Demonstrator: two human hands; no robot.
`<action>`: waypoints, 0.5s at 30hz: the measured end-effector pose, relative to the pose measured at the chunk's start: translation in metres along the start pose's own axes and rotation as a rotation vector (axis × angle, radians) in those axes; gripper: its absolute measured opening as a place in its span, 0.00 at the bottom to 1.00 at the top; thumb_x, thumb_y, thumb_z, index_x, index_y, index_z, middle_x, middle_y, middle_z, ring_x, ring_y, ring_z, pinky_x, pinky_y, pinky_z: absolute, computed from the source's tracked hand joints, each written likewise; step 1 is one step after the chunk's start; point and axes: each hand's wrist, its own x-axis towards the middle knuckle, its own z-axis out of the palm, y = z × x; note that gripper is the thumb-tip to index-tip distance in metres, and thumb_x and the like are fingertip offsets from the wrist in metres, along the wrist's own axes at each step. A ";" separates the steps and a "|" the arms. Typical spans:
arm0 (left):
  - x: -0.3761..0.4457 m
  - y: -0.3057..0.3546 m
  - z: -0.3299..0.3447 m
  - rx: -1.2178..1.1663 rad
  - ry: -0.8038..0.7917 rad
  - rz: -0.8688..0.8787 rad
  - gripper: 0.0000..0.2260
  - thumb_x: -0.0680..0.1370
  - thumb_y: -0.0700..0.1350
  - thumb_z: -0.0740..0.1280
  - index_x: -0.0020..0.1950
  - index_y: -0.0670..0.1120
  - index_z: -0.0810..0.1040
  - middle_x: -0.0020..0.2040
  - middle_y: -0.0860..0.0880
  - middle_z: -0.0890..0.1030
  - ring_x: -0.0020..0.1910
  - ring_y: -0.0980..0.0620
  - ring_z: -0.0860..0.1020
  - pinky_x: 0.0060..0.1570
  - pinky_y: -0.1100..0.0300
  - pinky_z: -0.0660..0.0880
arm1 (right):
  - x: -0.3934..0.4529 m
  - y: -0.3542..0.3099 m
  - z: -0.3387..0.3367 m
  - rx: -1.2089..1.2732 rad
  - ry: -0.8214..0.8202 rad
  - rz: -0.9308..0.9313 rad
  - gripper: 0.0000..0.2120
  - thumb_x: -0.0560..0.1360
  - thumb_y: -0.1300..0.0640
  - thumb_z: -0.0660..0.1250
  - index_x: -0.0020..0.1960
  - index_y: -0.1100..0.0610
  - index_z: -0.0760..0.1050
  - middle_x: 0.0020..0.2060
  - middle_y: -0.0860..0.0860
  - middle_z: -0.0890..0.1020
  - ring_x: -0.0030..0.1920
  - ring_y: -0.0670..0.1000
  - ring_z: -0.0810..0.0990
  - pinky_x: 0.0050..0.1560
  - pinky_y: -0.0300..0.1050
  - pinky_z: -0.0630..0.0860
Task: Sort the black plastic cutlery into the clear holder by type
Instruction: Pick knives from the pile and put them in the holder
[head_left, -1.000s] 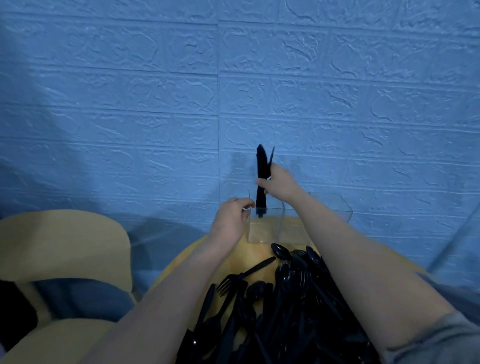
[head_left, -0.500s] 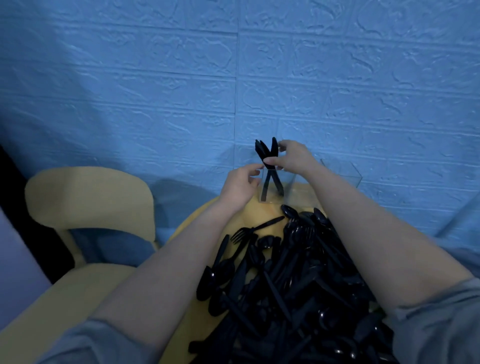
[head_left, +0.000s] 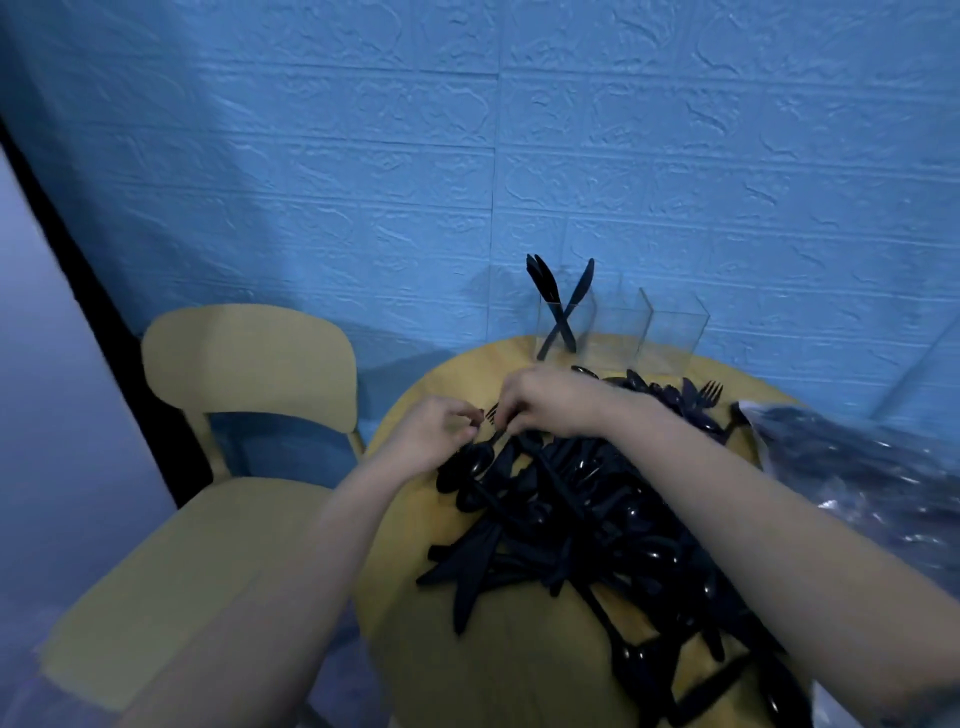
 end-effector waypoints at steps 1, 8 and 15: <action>-0.008 -0.004 0.003 -0.014 -0.004 -0.022 0.09 0.77 0.41 0.67 0.57 0.44 0.81 0.55 0.50 0.80 0.57 0.53 0.75 0.51 0.67 0.66 | 0.000 -0.006 0.010 -0.028 -0.049 -0.011 0.11 0.74 0.58 0.69 0.55 0.53 0.81 0.52 0.50 0.81 0.53 0.51 0.77 0.55 0.50 0.74; -0.043 -0.014 0.012 -0.014 -0.009 -0.049 0.14 0.77 0.39 0.67 0.62 0.44 0.78 0.62 0.47 0.77 0.62 0.51 0.73 0.56 0.68 0.63 | -0.002 -0.022 0.033 -0.234 -0.125 -0.043 0.16 0.74 0.60 0.69 0.61 0.56 0.74 0.57 0.54 0.76 0.59 0.54 0.74 0.50 0.47 0.71; -0.055 -0.018 0.011 -0.013 0.013 -0.080 0.13 0.78 0.41 0.66 0.63 0.47 0.77 0.64 0.49 0.76 0.65 0.52 0.71 0.57 0.68 0.62 | -0.014 -0.014 0.026 -0.307 0.032 -0.028 0.08 0.77 0.63 0.62 0.55 0.57 0.75 0.53 0.52 0.78 0.53 0.54 0.76 0.49 0.52 0.75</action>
